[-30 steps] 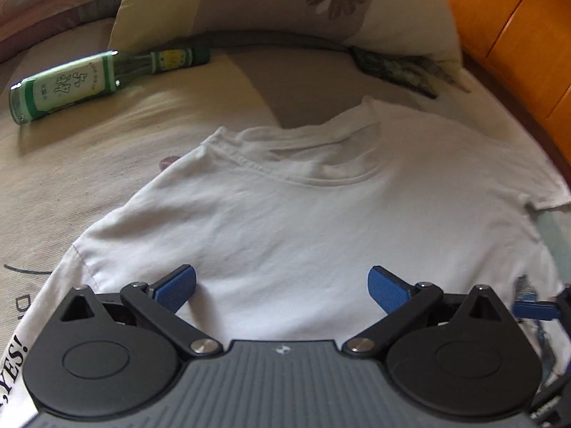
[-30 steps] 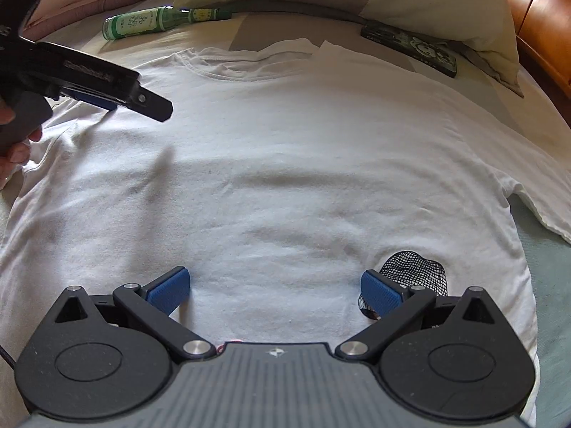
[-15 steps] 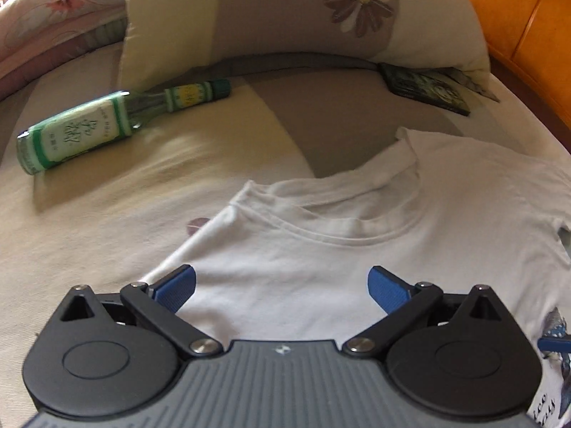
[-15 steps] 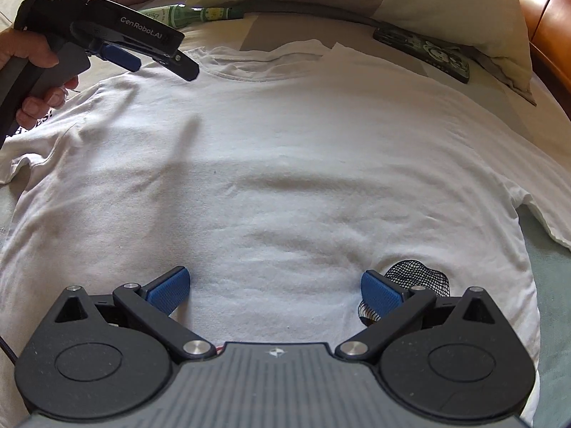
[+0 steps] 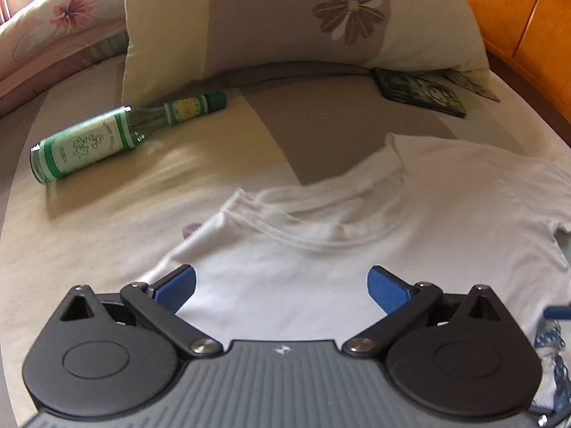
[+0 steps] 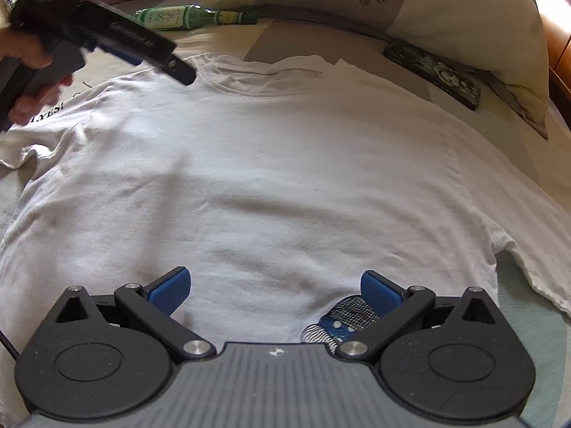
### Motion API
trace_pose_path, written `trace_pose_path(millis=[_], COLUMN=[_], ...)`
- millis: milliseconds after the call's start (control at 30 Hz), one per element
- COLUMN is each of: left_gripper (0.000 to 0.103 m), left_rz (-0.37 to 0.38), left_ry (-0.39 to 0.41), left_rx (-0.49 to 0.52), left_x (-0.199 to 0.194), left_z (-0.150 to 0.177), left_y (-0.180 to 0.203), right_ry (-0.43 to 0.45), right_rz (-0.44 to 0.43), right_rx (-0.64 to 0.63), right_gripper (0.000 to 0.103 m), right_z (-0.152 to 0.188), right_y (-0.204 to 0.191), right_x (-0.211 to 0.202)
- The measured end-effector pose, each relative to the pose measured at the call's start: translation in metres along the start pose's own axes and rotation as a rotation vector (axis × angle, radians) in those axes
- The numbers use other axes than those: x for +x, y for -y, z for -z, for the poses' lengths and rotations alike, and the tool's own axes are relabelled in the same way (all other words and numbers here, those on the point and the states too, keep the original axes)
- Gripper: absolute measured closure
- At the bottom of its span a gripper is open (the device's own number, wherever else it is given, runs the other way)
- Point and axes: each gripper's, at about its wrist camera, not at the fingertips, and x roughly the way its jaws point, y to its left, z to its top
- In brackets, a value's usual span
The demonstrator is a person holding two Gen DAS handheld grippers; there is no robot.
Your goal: Fold clothes
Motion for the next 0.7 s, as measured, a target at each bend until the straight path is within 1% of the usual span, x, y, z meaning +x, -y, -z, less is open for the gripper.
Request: trace_pose_path(millis=[100, 133, 167, 233, 300, 367, 467, 567, 700], left_gripper=[0.001, 0.001, 0.001, 0.002, 0.001, 0.001, 0.001, 0.001, 0.001], left_rz=[0.034, 0.039, 0.033, 0.018, -0.013, -0.023, -0.035, -0.057, -0.119], left_ry=[-0.023, -0.031, -0.040, -0.054, -0.042, -0.044, -0.068, -0.087, -0.050], left_rx=[0.003, 0.001, -0.007, -0.023, -0.035, -0.048, -0.067, -0.127, -0.245], left_x=[-0.014, -0.017, -0.018, -0.022, -0.029, -0.039, -0.056, -0.070, -0.081], left_z=[0.026, 0.036, 0.046, 0.067, 0.085, 0.100, 0.124, 0.137, 0.143], left_y=[0.018, 0.024, 0.028, 0.036, 0.040, 0.041, 0.039, 0.030, 0.005], right_ry=[-0.010, -0.026, -0.038, -0.012, 0.005, 0.009, 0.004, -0.025, -0.091], right_rz=[0.001, -0.001, -0.004, -0.021, -0.032, -0.041, -0.049, -0.053, -0.056], right_rx=[0.000, -0.002, -0.005, -0.018, -0.037, -0.047, -0.061, -0.073, -0.081], right_gripper=[0.000, 0.000, 0.000, 0.000, 0.000, 0.000, 0.000, 0.000, 0.000], right_z=[0.001, 0.004, 0.006, 0.009, 0.011, 0.011, 0.010, 0.005, -0.004], right_y=[0.011, 0.014, 0.017, 0.019, 0.021, 0.021, 0.022, 0.022, 0.021], right_x=[0.006, 0.011, 0.016, 0.015, 0.015, 0.016, 0.016, 0.018, 0.020])
